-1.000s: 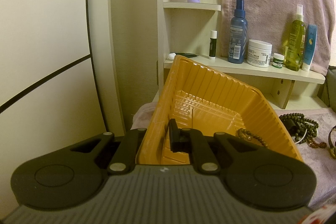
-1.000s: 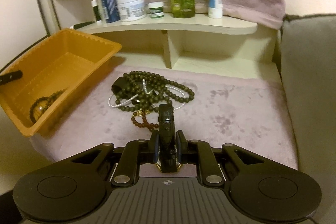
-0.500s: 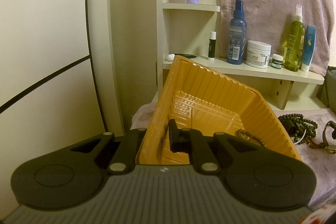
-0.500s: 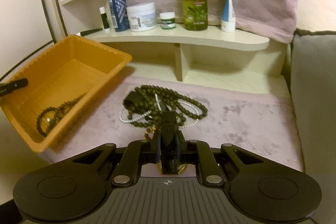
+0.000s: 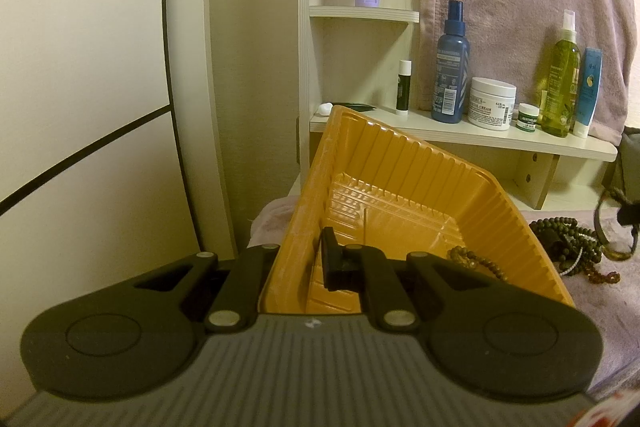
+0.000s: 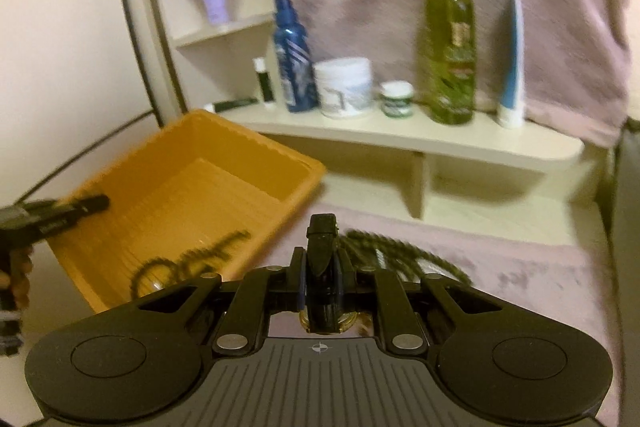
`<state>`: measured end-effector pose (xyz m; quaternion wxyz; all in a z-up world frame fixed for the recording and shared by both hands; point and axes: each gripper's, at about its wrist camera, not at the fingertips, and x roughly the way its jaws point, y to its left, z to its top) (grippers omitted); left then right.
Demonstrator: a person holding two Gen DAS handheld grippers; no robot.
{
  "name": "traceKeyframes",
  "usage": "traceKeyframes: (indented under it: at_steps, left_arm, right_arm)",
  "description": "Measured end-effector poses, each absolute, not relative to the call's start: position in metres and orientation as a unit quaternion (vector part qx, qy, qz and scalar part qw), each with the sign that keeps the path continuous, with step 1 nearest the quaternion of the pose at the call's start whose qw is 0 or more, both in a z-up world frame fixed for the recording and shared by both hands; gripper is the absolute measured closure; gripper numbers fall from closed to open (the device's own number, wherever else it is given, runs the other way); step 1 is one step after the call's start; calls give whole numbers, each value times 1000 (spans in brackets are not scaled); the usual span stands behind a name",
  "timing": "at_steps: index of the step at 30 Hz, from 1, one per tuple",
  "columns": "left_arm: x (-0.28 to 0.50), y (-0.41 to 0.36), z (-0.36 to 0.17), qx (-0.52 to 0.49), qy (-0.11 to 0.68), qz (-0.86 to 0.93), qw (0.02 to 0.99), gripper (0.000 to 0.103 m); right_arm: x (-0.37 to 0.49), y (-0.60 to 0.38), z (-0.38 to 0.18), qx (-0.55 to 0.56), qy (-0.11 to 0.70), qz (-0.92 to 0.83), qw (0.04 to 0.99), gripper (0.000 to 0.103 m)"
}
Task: Organize jewelry
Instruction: 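Carry the black item over the orange tray and open the right gripper, then move the right gripper back to the jewelry pile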
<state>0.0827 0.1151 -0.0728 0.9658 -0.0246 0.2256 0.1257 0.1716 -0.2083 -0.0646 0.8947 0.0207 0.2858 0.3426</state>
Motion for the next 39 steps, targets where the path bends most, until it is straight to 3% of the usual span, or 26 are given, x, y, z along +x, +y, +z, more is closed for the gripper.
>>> traceKeyframes:
  at_steps: [10, 19, 28, 29, 32, 39]
  left_arm:
    - [84, 116, -74, -31, 222, 122, 967, 94]
    - [85, 117, -74, -33, 221, 119, 967, 94]
    - [84, 117, -75, -37, 221, 120, 967, 94]
    - [84, 117, -75, -37, 222, 120, 967, 94]
    - [84, 117, -75, -37, 223, 121, 967, 94]
    - [82, 118, -75, -36, 224, 122, 966, 94]
  right_arm:
    - [165, -151, -44, 59, 274, 434, 856, 89]
    - [166, -90, -80, 102, 344, 488, 796, 89]
    - [171, -84, -91, 101, 352, 463, 807, 87]
    - [171, -86, -90, 100, 349, 461, 810, 82]
    - [169, -93, -86, 101, 337, 452, 820, 46]
    - [163, -120, -72, 104, 308, 425, 845, 44]
